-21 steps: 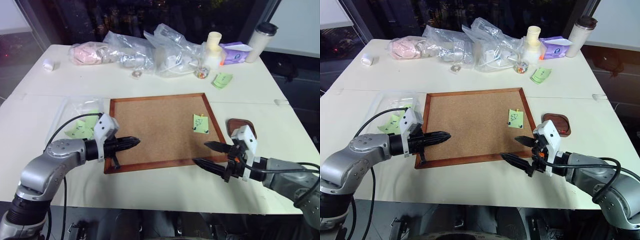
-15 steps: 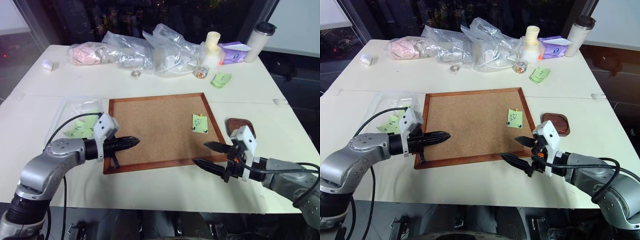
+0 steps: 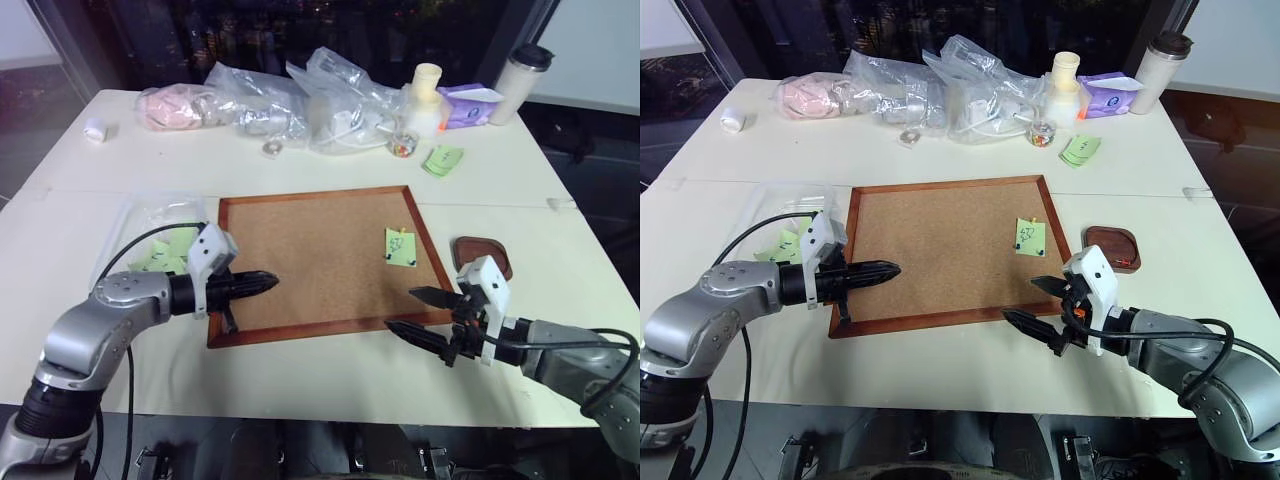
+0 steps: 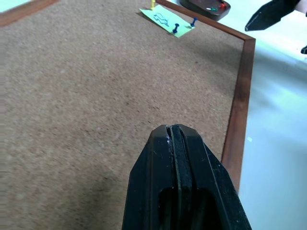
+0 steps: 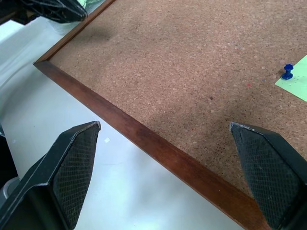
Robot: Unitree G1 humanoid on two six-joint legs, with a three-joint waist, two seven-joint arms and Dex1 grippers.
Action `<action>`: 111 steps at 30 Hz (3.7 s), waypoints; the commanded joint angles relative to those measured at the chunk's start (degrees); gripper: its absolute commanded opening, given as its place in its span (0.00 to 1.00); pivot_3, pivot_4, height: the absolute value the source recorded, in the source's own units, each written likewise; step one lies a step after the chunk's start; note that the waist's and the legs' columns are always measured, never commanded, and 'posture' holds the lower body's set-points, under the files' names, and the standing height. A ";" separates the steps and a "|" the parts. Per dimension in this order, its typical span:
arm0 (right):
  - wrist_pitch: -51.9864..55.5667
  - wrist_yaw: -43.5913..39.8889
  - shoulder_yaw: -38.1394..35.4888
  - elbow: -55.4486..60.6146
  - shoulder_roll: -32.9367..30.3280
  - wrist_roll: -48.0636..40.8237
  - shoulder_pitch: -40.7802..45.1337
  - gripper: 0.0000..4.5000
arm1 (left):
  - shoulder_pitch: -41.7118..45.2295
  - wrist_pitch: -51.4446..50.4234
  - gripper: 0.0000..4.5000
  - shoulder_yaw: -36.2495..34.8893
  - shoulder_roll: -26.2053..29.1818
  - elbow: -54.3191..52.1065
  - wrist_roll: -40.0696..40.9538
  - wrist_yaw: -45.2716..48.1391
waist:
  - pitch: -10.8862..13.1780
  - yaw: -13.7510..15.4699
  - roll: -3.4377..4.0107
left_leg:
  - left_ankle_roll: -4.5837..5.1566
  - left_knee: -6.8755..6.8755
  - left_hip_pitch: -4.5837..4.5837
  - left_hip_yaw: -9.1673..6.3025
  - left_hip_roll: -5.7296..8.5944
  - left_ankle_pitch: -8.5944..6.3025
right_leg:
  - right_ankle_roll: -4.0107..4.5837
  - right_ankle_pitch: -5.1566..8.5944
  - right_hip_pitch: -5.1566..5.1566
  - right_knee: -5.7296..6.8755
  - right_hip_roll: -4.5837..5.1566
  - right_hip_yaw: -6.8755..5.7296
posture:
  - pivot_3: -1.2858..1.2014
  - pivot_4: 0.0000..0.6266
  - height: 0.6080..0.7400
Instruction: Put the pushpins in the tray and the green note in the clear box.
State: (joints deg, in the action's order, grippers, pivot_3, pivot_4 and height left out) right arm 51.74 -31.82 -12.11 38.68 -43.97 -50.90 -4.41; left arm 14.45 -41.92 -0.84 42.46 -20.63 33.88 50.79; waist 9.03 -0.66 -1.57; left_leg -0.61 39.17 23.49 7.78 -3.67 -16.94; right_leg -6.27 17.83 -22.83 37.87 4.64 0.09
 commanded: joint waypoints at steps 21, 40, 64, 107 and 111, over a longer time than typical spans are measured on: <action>-18.48 4.94 11.39 -35.12 10.03 25.64 29.93 1.00 | 15.79 16.93 0.01 19.45 -8.12 23.87 -20.03 8.18 | 0.01 -0.04 0.03 | -0.05 0.01 0.05 0.10 0.03 0.04 | -0.01 -0.01 -0.09 0.00 -0.04 -0.01 | 0.52 0.24 0.96; -26.12 -1.02 10.43 -53.27 15.27 31.95 35.11 0.23 | 11.94 15.31 0.00 17.43 -8.06 21.06 -21.88 8.16 | -0.02 -0.34 0.12 | -0.07 0.01 0.01 0.12 -0.02 0.05 | -0.02 -0.01 -0.05 0.04 -0.01 -0.03 | 0.52 0.24 0.96; -33.89 7.11 1.12 -47.52 19.57 32.33 33.24 0.01 | 12.15 19.54 0.00 21.24 -6.15 23.47 -27.67 10.09 | -0.19 -0.44 0.54 | -0.10 -0.02 -0.11 0.20 -0.03 0.06 | -0.01 0.00 0.03 0.06 -0.04 -0.02 | 0.52 0.24 0.96; -25.02 3.49 2.20 -23.51 15.72 28.51 11.04 0.98 | 12.46 20.89 0.00 19.41 -9.82 23.66 -26.63 11.79 | -0.24 0.02 0.61 | -0.07 -0.03 -0.10 0.08 0.03 0.05 | -0.02 0.00 0.11 -0.03 0.00 -0.03 | 0.52 0.24 0.96; -26.62 3.09 5.29 -24.42 17.48 29.59 10.36 0.98 | 12.47 20.37 0.00 19.22 -9.94 22.83 -26.70 11.69 | -0.24 0.05 0.61 | -0.06 -0.01 -0.10 0.08 0.04 0.04 | -0.02 0.00 0.12 -0.03 0.02 -0.03 | 0.52 0.24 0.96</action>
State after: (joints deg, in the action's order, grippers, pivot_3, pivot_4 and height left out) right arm 26.82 -28.45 -6.88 12.95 -26.79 -21.54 5.89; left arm 27.79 -20.80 16.32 32.59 2.12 8.06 61.74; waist 8.79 -0.61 -0.96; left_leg -0.67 39.15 23.40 7.85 -3.63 -16.90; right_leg -6.29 17.83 -22.72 37.84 4.66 0.06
